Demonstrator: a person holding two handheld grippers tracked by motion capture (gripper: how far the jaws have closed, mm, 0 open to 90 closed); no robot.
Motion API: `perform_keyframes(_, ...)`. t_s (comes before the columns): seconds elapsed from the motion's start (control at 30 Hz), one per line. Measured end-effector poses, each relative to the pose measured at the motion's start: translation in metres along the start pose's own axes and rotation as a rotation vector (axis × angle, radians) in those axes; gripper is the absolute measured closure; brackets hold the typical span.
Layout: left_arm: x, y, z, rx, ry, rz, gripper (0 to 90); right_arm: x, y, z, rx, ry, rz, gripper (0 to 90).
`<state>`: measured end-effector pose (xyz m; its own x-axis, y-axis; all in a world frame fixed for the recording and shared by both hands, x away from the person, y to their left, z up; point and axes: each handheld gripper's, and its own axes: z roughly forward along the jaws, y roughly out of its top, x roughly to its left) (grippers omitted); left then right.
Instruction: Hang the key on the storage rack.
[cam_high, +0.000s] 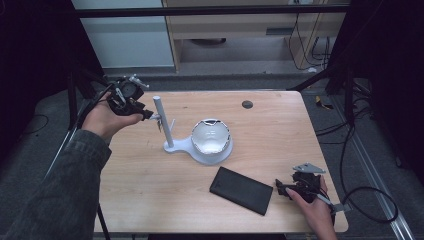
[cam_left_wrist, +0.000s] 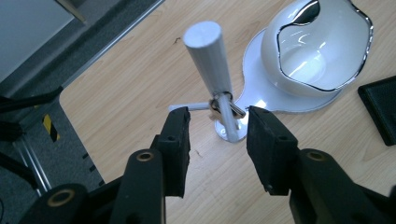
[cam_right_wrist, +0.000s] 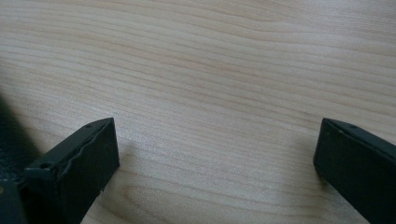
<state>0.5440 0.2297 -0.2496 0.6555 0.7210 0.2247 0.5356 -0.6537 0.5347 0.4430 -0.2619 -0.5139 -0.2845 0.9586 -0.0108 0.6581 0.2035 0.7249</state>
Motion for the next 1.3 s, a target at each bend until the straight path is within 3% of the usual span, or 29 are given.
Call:
perform_keyframes(0.3,-0.035,-0.02,-0.014,-0.091,0.015,0.037,30.0,0.001,0.0,0.0,0.002,0.002,0.012,0.4)
perform_keyframes(0.37,-0.04,-0.022,-0.014,-0.109,0.006,0.043,24.4,0.001,0.0,0.0,0.002,0.003,0.013,0.4)
perform_keyframes(0.43,-0.057,-0.032,-0.01,-0.163,-0.03,0.056,17.6,0.001,0.001,0.0,0.001,0.004,0.012,0.4)
perform_keyframes(0.57,-0.082,-0.048,0.013,-0.184,-0.115,0.08,11.2,0.001,0.001,0.0,0.0,0.003,0.01,0.4)
perform_keyframes(0.77,-0.116,-0.06,0.061,-0.193,-0.173,0.09,11.8,0.002,0.001,0.0,0.001,-0.006,0.017,0.4)
perform_keyframes(0.9,-0.135,-0.057,0.092,-0.212,-0.256,0.075,13.7,0.002,0.001,0.0,0.001,-0.008,0.019,0.4)
perform_keyframes(1.07,-0.154,-0.05,0.12,-0.208,-0.318,0.083,15.2,0.003,0.0,-0.001,0.001,-0.005,0.022,0.4)
perform_keyframes(1.17,-0.164,-0.05,0.125,-0.19,-0.319,0.113,15.4,0.003,0.0,-0.001,0.0,-0.007,0.019,0.5)
perform_keyframes(1.23,-0.177,-0.054,0.128,-0.188,-0.302,0.139,15.4,0.004,-0.001,-0.001,0.001,-0.011,0.023,0.5)
perform_keyframes(1.3,-0.183,-0.059,0.13,-0.191,-0.309,0.135,15.4,0.004,-0.001,-0.002,0.0,-0.012,0.029,0.5)
